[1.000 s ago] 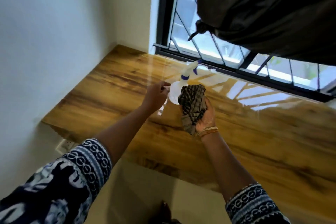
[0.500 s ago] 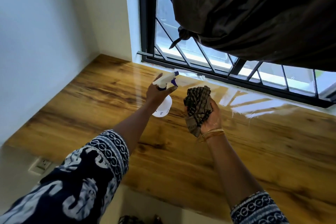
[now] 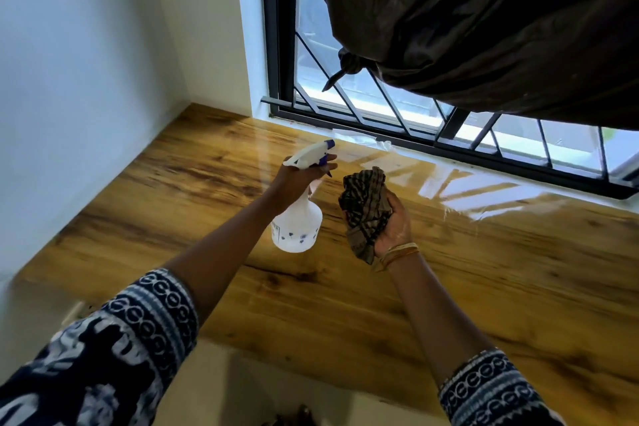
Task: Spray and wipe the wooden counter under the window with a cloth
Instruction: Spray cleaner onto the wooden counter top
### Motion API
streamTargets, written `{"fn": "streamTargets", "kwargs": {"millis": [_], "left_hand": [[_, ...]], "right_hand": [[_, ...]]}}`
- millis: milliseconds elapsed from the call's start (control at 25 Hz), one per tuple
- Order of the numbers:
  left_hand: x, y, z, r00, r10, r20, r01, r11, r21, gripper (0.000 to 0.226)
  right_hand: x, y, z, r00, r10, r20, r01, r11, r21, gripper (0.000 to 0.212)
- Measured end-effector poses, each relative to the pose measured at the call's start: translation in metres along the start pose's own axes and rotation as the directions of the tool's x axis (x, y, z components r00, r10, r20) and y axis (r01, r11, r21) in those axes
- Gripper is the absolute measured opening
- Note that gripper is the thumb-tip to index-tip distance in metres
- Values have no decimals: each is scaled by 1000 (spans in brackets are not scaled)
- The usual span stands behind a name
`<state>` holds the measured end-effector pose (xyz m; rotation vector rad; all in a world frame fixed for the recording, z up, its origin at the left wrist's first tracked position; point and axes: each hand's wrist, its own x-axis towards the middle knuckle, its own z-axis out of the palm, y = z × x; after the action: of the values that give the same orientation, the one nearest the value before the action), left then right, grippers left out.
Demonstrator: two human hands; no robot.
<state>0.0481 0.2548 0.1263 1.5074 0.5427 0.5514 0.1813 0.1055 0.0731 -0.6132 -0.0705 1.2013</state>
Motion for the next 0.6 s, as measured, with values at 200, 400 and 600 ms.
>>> {"fn": "streamTargets", "kwargs": {"millis": [200, 400, 600], "left_hand": [[-74, 10, -45, 999, -34, 32, 32, 997, 69, 19], [-189, 33, -92, 995, -38, 88, 27, 992, 127, 23], [-291, 21, -150, 994, -51, 95, 34, 985, 170, 24]], "right_hand": [[-37, 54, 37, 1000, -8, -8, 7, 993, -120, 42], [-101, 133, 75, 994, -103, -42, 82, 935, -346, 64], [-170, 200, 112, 971, -225, -79, 59, 549, -834, 65]]}}
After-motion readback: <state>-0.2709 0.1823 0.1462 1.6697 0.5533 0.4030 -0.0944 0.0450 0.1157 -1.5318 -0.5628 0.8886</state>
